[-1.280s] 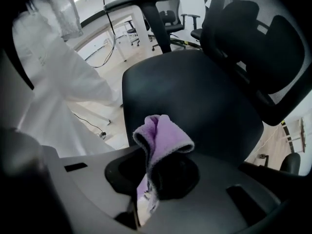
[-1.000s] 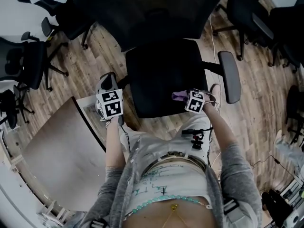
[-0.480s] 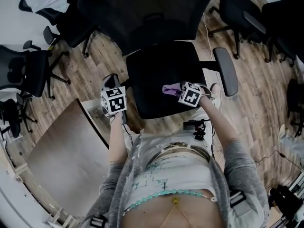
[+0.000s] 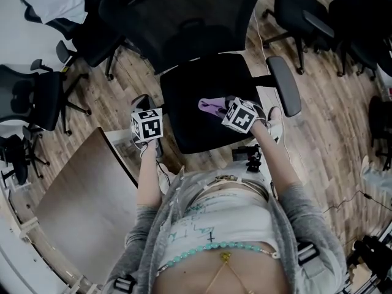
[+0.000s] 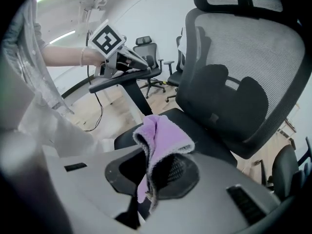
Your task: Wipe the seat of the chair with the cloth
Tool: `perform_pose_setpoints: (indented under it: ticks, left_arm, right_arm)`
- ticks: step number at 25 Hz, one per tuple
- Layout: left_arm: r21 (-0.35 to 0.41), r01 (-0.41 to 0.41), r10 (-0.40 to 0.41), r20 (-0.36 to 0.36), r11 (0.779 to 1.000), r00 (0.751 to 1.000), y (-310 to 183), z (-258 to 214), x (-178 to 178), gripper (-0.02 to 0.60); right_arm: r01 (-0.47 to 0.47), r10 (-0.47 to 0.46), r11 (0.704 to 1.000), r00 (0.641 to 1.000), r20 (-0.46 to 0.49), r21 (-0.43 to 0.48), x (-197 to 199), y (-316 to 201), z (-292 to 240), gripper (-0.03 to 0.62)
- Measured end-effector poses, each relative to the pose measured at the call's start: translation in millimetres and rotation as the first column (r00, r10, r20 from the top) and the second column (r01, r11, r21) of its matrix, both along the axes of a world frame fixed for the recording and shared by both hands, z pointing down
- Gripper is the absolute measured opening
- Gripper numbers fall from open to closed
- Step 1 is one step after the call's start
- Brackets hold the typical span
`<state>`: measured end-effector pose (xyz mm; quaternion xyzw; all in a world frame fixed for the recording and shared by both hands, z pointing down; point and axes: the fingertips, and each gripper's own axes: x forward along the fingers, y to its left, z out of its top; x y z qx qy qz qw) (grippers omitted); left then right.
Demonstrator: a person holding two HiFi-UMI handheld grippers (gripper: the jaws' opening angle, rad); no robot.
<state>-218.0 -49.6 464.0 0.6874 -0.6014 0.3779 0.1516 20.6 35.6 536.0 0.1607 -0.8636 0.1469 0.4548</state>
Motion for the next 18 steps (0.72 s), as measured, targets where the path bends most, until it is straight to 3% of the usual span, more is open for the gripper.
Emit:
perform_pose_setpoints:
  ticks: [14, 18]
  left_arm:
    - [0.063, -0.089, 0.097, -0.149, 0.994, 0.984, 18, -20, 83, 0.008]
    - [0.074, -0.108, 0.118, -0.152, 0.991, 0.981, 30, -29, 95, 0.008]
  right_arm:
    - [-0.077, 0.068, 0.994, 0.991, 0.112, 0.083, -15, -10, -45, 0.048]
    - [-0.083, 0.066, 0.99, 0.987, 0.143, 0.115, -22, -10, -62, 0.048]
